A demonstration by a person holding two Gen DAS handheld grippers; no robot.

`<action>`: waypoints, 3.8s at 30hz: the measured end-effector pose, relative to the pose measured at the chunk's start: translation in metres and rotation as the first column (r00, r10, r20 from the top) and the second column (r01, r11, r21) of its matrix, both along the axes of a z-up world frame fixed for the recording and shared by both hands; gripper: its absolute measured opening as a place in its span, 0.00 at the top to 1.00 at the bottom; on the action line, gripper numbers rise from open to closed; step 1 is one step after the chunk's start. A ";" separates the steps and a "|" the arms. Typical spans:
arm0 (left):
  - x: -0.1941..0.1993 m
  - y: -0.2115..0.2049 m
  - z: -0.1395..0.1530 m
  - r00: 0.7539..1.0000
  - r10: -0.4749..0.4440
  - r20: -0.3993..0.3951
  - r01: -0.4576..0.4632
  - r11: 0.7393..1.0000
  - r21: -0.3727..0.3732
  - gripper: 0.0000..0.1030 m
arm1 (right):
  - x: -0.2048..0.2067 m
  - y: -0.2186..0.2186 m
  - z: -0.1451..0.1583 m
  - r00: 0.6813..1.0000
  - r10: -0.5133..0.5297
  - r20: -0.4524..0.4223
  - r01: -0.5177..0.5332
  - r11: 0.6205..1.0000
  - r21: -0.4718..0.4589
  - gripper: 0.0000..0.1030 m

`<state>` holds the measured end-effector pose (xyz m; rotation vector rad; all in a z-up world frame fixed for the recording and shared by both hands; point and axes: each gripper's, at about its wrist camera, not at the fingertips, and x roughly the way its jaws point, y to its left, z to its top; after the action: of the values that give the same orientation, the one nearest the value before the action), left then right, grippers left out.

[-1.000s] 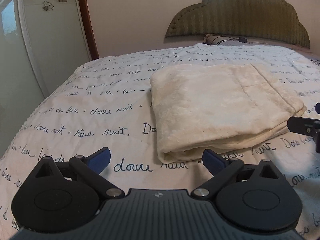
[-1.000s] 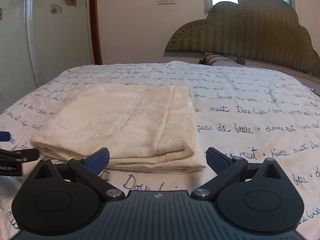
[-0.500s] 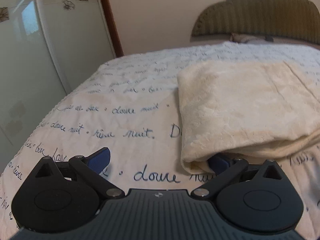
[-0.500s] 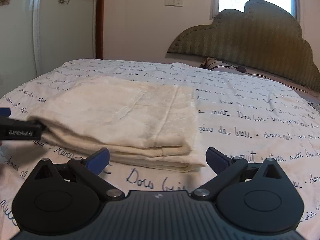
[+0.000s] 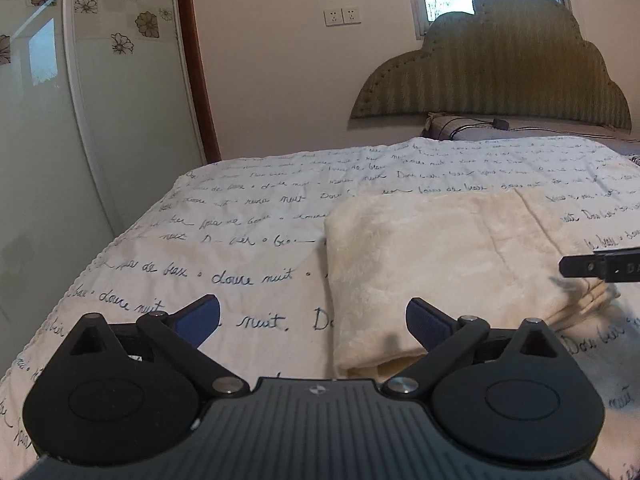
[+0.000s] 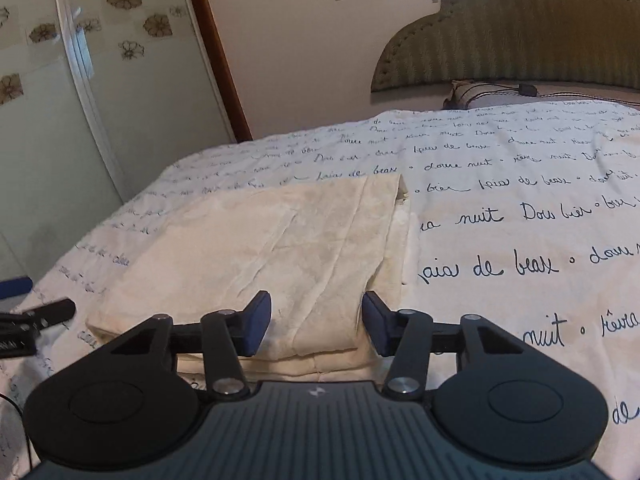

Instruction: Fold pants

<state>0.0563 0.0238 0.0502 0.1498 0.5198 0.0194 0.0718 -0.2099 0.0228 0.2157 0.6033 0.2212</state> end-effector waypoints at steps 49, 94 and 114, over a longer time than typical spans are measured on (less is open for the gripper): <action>0.120 -0.065 -0.022 0.979 -0.202 -0.021 0.203 0.970 0.133 0.02 | 0.121 -0.022 0.016 0.982 -0.189 0.006 0.185 0.955 -0.230 0.54; 0.024 -0.018 -0.048 0.985 -0.121 -0.124 0.099 0.980 -0.174 0.00 | -0.038 0.052 -0.001 0.999 -0.046 0.009 0.047 0.963 -0.266 0.34; 0.002 -0.026 -0.045 0.983 -0.128 -0.135 0.113 0.988 -0.109 0.06 | -0.013 0.008 -0.003 0.992 -0.128 -0.024 0.125 0.989 -0.073 0.52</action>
<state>0.0583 -0.0022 0.0051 0.0838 0.6518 -0.1367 0.0590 -0.2019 0.0193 0.1874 0.6222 0.0739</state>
